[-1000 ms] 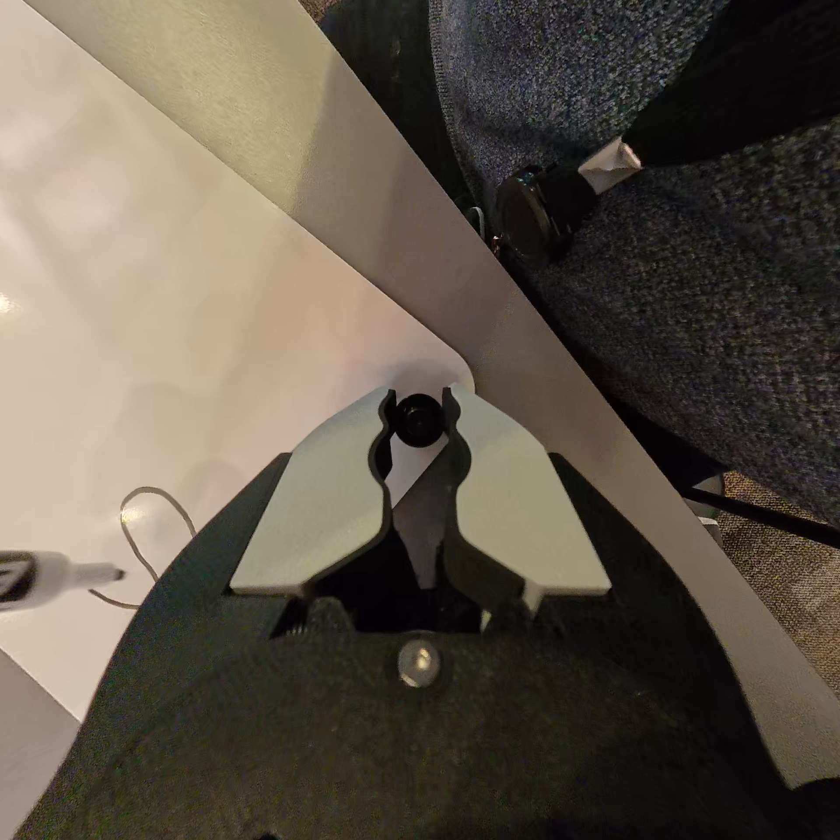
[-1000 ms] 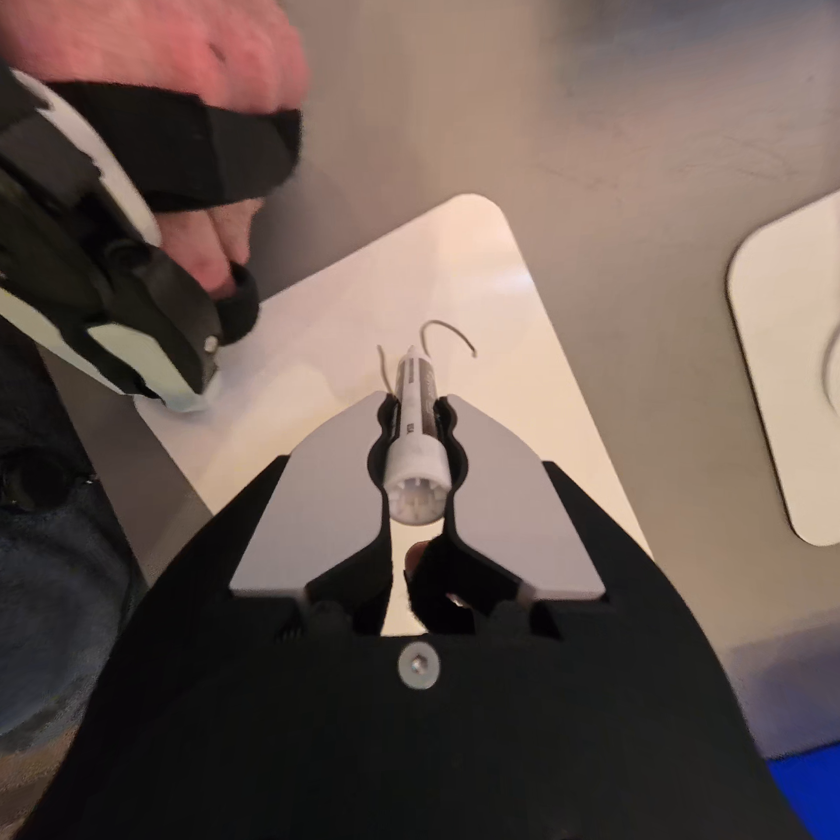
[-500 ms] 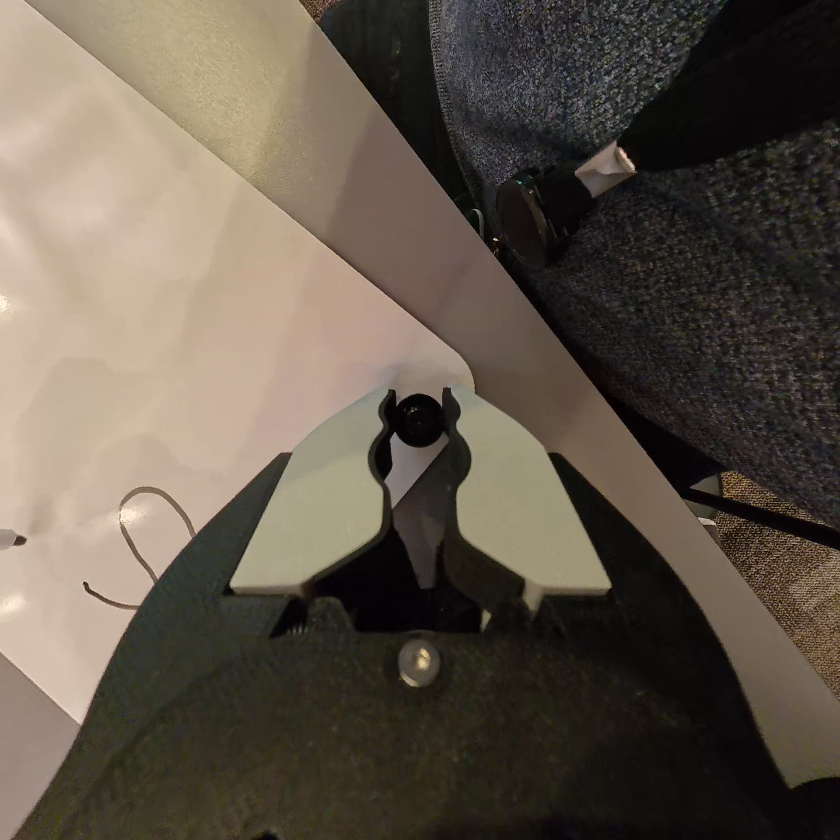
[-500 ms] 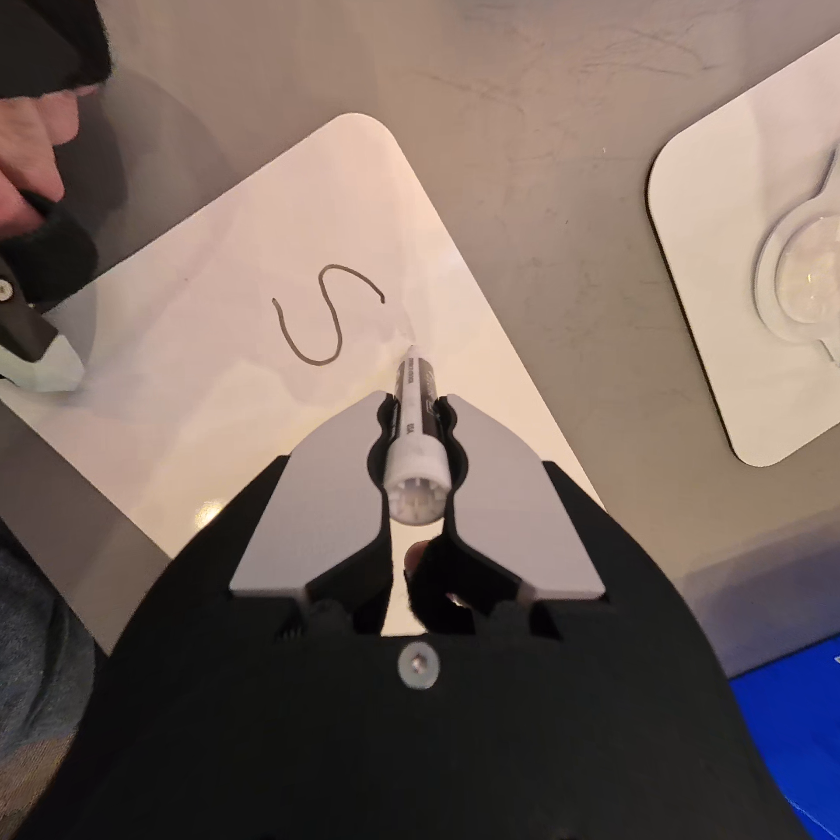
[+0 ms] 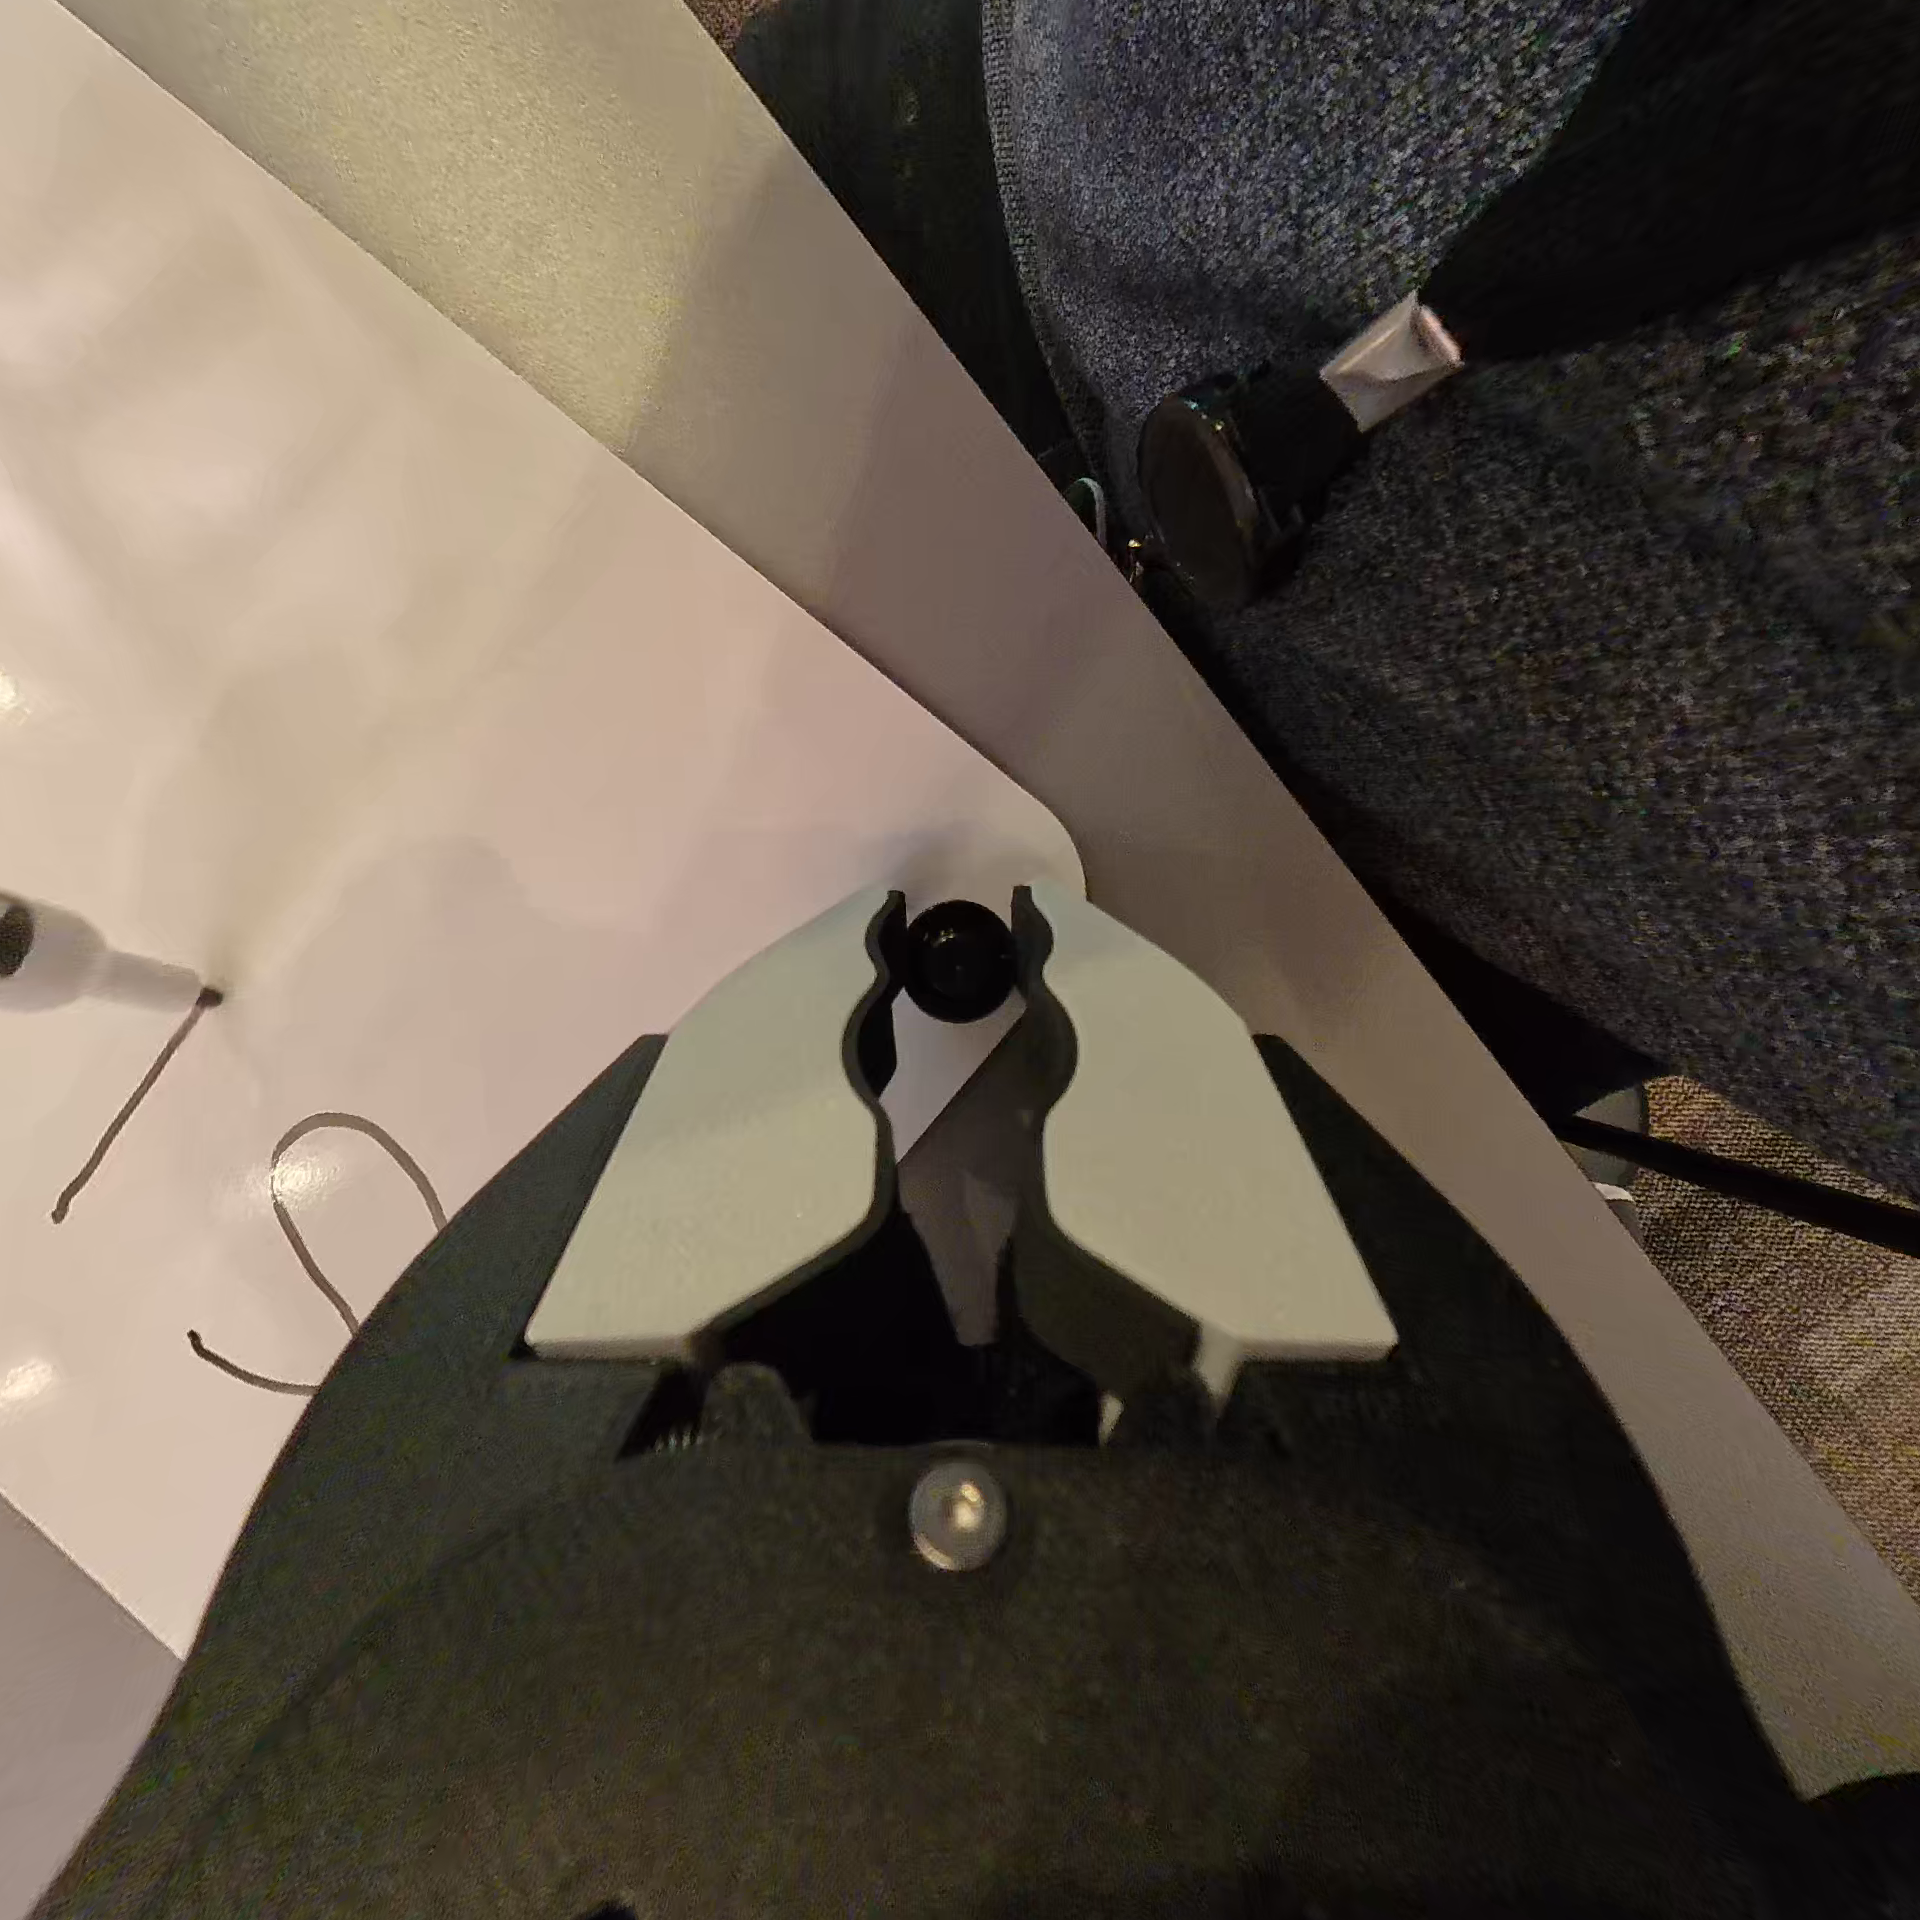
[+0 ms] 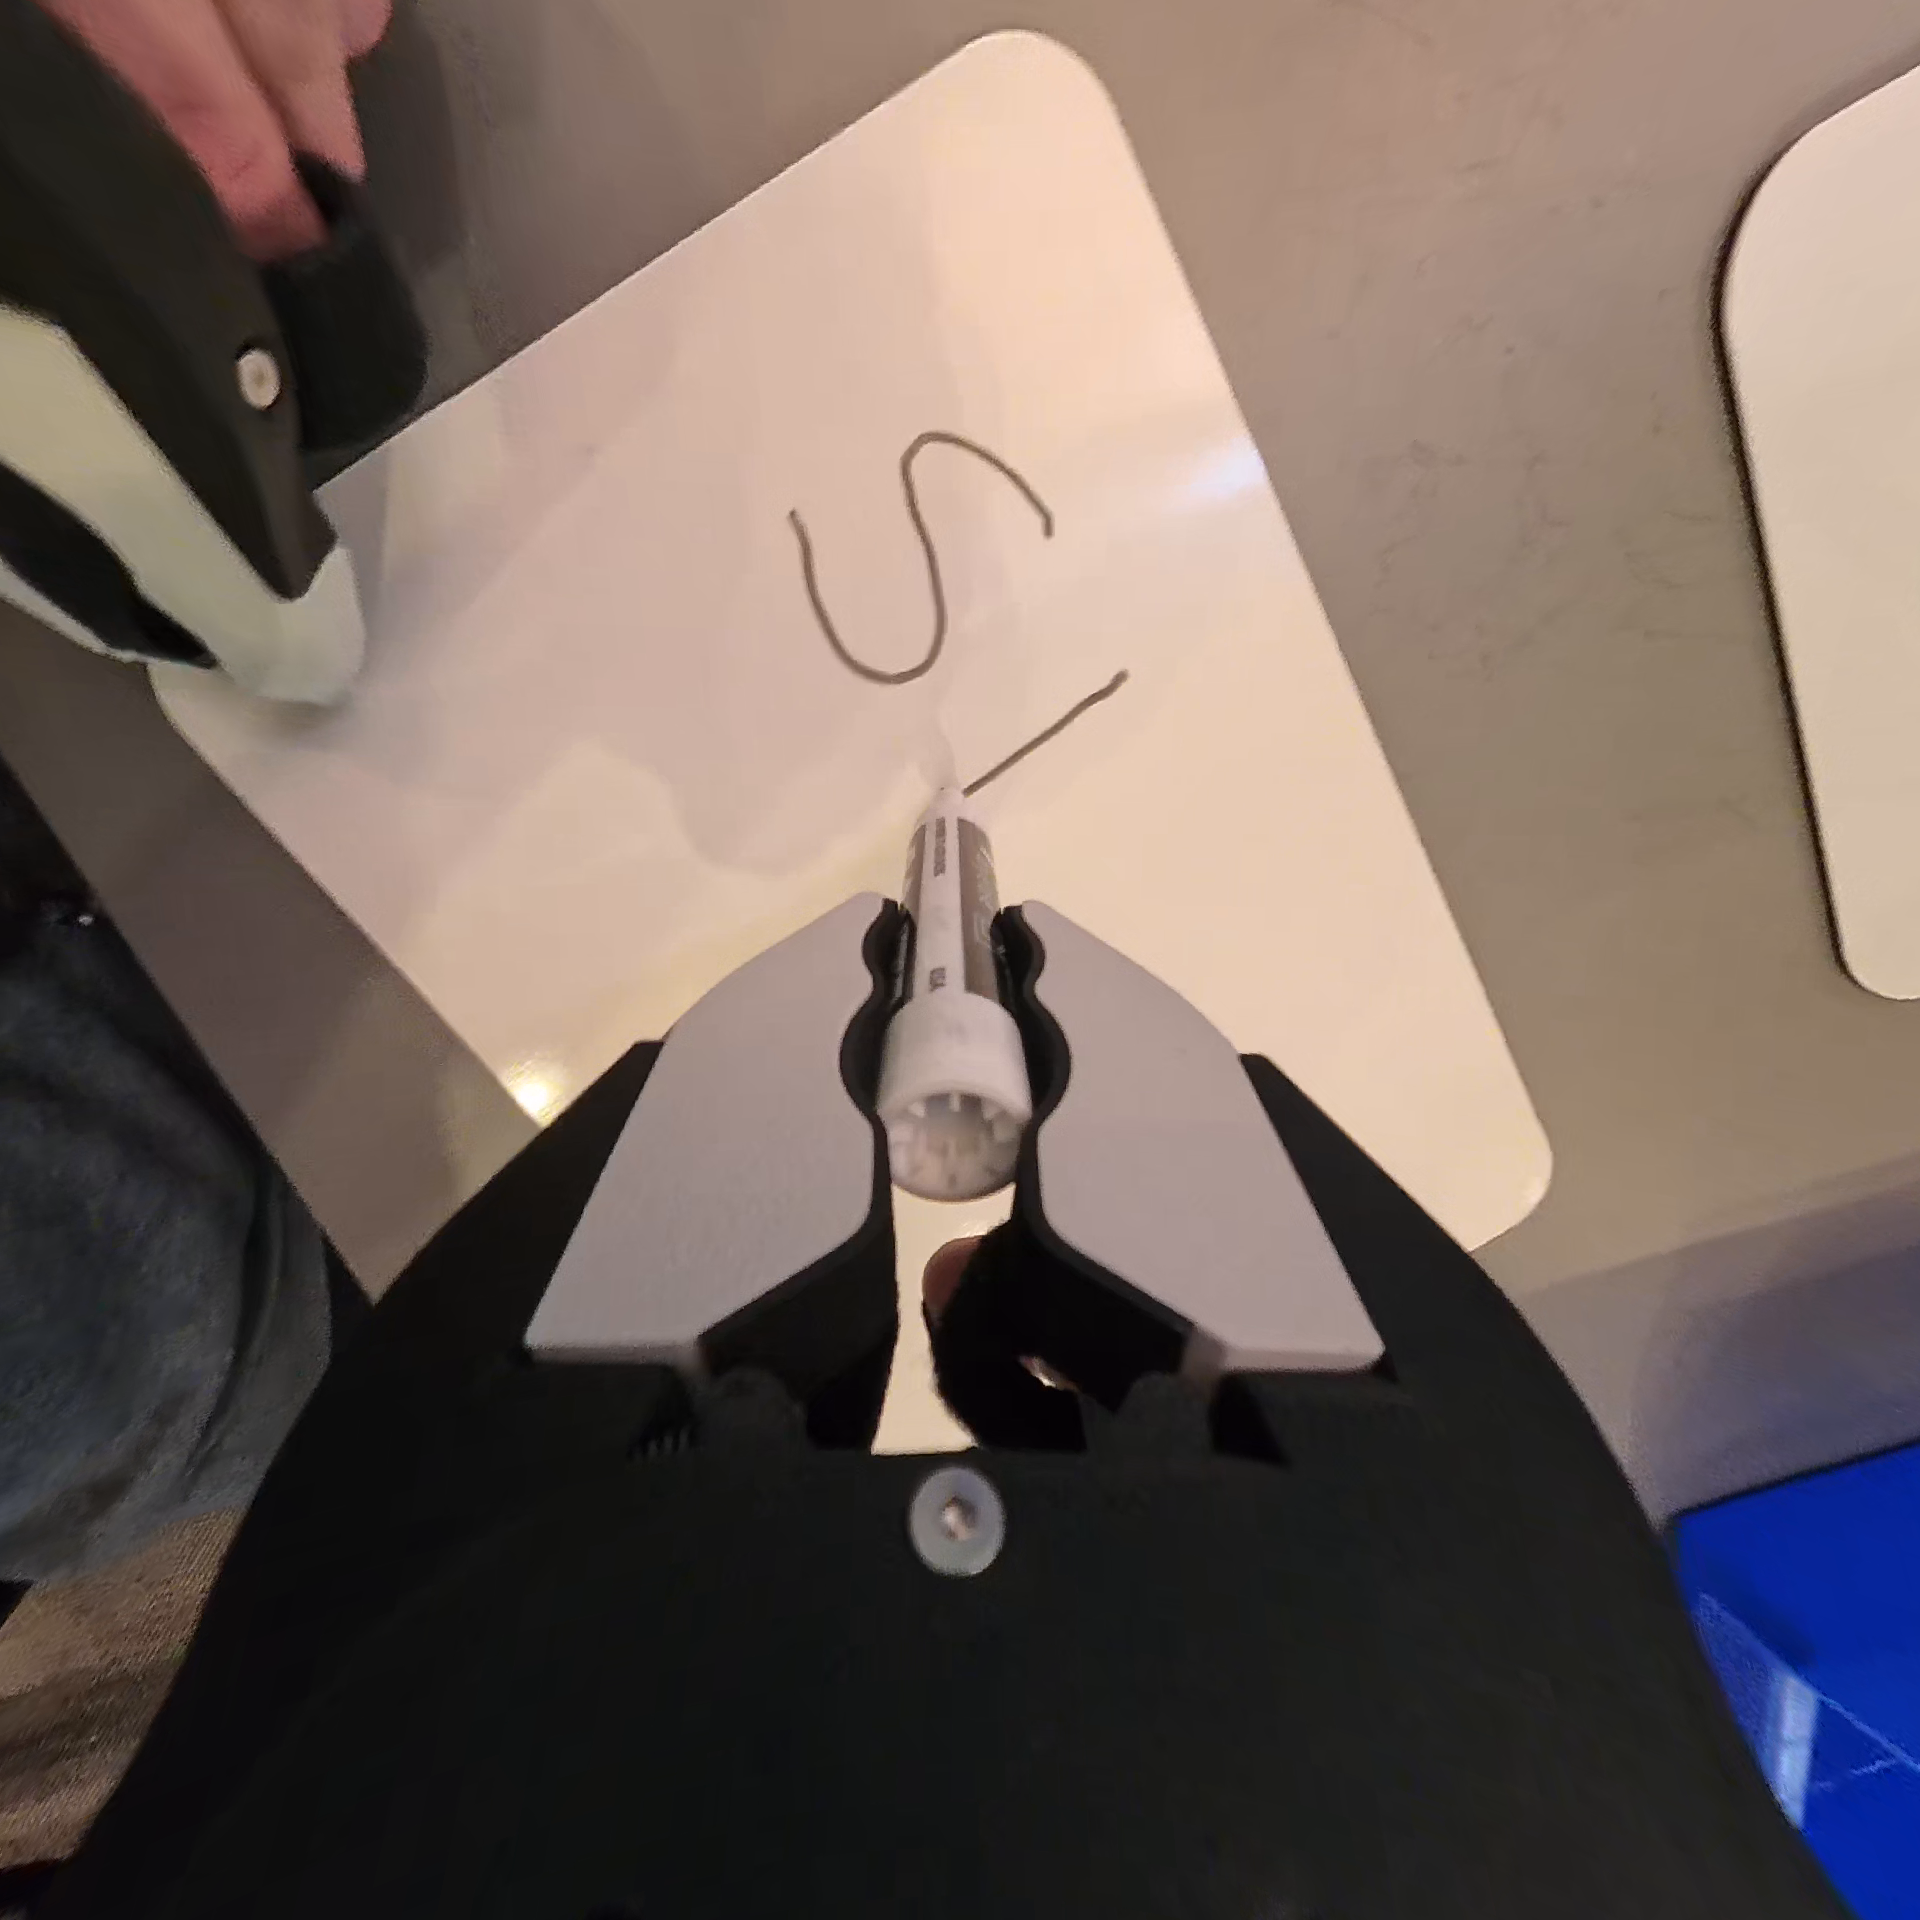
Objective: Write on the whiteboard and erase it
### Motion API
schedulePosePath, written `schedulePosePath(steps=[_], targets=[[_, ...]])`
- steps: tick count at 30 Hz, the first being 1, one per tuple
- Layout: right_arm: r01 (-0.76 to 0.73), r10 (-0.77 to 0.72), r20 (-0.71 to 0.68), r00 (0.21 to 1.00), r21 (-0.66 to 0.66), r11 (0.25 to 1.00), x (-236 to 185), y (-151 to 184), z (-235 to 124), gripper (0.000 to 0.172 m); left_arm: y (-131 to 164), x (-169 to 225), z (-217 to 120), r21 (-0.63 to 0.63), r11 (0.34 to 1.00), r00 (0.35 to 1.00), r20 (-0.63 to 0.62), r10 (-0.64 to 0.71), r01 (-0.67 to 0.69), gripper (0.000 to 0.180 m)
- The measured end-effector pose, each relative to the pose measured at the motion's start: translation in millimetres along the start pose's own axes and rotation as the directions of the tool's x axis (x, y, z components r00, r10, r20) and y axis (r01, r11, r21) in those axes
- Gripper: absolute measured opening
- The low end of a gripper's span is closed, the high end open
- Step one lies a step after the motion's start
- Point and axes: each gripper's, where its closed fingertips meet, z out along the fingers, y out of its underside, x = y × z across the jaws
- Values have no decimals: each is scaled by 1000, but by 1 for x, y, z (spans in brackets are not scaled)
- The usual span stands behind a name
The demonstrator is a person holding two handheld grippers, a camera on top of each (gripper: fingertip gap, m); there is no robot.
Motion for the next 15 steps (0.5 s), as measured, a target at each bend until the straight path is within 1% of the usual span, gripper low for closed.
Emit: schedulePosePath(steps=[1, 4, 7, 10, 15], targets=[[1, -1, 1, 1000, -3, 1000, -3, 2, -1, 21, 0, 0, 0, 0, 1000, 1000, 0, 0, 0, 20], [-11, 11, -15, 1000, 28, 1000, -1, -2, -5, 21, 0, 0, 0, 0, 1000, 1000, -1, -1, 1, 20], [-28, 33, -54, 998, 82, 996, 14, -17, -9, 21, 0, 0, 0, -1, 1000, 1000, -2, -1, 1, 20], [-9, 16, -74, 997, 90, 996, 24, -29, -3, 20, 0, 0, 0, -2, 1000, 1000, 0, -1, 1, 20], [4, 1, -53, 999, 92, 996, 26, -40, 10, 21, 0, 0, 0, 0, 1000, 1000, 0, -2, 2, 20]])
